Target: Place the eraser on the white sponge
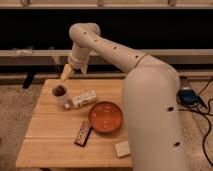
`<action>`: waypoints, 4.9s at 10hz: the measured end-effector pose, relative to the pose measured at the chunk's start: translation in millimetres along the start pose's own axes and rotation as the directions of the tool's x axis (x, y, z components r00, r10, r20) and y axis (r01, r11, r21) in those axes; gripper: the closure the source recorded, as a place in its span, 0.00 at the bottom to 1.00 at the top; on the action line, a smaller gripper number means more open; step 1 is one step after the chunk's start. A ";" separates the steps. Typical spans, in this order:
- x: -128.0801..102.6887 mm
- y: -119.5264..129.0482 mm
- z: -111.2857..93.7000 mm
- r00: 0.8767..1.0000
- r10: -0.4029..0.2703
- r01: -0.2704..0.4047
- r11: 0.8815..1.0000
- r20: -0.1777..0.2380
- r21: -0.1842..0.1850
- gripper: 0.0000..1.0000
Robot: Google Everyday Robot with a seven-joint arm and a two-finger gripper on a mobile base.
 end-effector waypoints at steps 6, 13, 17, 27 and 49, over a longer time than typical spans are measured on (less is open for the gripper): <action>0.0 0.0 0.0 1.000 0.000 0.000 1.000 0.000 0.000 0.20; 0.0 0.0 0.0 1.000 0.000 0.000 1.000 0.000 0.000 0.20; 0.0 0.0 0.0 1.000 0.000 0.000 1.000 0.000 0.000 0.20; 30.8 26.0 -1.2 0.998 0.021 -0.010 0.984 -0.055 0.181 0.20; 256.0 120.6 161.7 0.833 0.467 -0.430 0.884 -0.297 0.186 0.20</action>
